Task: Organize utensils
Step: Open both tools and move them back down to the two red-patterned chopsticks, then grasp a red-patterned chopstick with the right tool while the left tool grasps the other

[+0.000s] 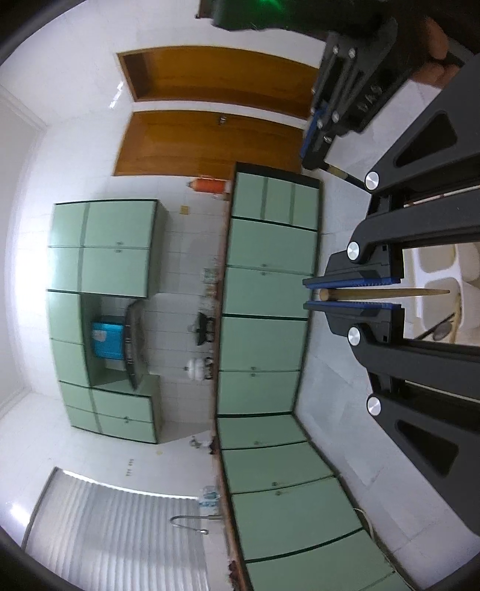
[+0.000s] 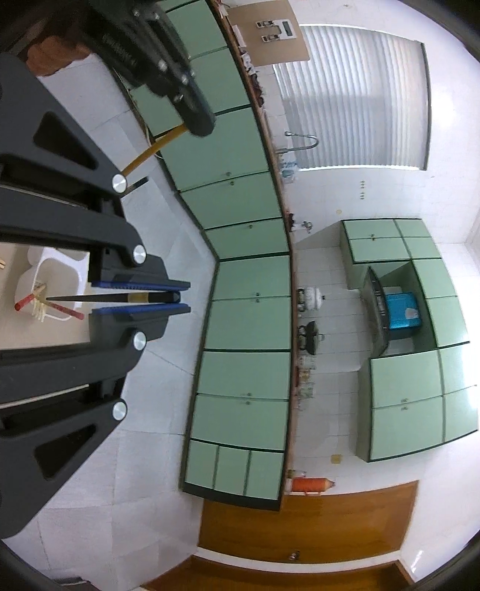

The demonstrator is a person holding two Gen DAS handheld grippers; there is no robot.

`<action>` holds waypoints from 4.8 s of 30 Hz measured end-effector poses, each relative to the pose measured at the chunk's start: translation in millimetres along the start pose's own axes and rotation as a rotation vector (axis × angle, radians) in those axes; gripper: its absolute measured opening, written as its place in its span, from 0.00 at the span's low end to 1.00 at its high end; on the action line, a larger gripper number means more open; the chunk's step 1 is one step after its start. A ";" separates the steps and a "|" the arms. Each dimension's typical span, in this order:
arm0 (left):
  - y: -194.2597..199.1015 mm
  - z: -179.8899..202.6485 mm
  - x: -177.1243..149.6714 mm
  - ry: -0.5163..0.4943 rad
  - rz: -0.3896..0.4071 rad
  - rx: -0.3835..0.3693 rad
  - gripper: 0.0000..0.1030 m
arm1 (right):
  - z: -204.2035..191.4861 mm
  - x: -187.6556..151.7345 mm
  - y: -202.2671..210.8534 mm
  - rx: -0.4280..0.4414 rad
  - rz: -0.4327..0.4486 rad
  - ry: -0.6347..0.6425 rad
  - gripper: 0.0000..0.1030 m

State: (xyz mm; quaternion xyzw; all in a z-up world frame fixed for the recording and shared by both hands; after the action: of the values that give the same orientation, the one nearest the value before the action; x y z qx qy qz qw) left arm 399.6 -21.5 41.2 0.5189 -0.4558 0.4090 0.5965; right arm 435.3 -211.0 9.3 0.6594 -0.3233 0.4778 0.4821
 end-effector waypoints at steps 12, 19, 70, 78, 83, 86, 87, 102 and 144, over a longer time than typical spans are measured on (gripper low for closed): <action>-48.0 -14.6 -68.5 -0.002 -0.195 0.028 0.06 | -4.1 -48.2 -16.2 0.023 -0.106 -0.018 0.08; -34.2 -25.3 -78.1 0.024 -0.207 0.041 0.35 | -1.5 -51.9 7.6 0.002 -0.070 -0.038 0.40; 159.8 -64.9 -336.2 -0.065 -0.507 0.124 0.89 | -86.2 -347.8 114.1 -0.127 -0.335 -0.074 0.67; 162.0 -70.2 -336.8 -0.058 -0.505 0.132 0.89 | -105.2 -357.0 111.9 -0.109 -0.354 -0.040 0.56; 165.2 -75.6 -335.6 -0.045 -0.494 0.133 0.89 | -113.8 -364.0 105.4 -0.093 -0.397 -0.012 0.41; 164.3 -78.2 -336.2 -0.033 -0.495 0.132 0.89 | -121.1 -366.9 102.1 -0.084 -0.415 0.008 0.36; 164.4 -79.3 -336.7 -0.029 -0.495 0.132 0.89 | -122.5 -367.6 101.2 -0.085 -0.419 0.013 0.34; 158.7 -60.2 -330.8 -0.045 -0.486 0.097 0.89 | -107.5 -368.0 104.8 -0.083 -0.436 -0.036 0.05; 138.6 36.2 -345.4 -0.034 -0.526 -0.007 0.06 | -36.2 -357.3 140.4 -0.143 -0.357 -0.191 0.05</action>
State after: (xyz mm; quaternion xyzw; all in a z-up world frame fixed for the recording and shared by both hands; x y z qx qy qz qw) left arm 175.8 -44.9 -257.4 0.6245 -0.3165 0.2294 0.6762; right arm 179.8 -234.9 -278.5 0.7126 -0.2786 0.2961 0.5718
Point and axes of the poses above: each gripper's, at about its wrist camera, not at the fingertips, and y roughly against the way its jaws point, z to its right, x to its top, the point moved 9 cm from there along -y, roughly the way its jaws point, and after that the axes turned 3 degrees about x, right-handed, at the moved point
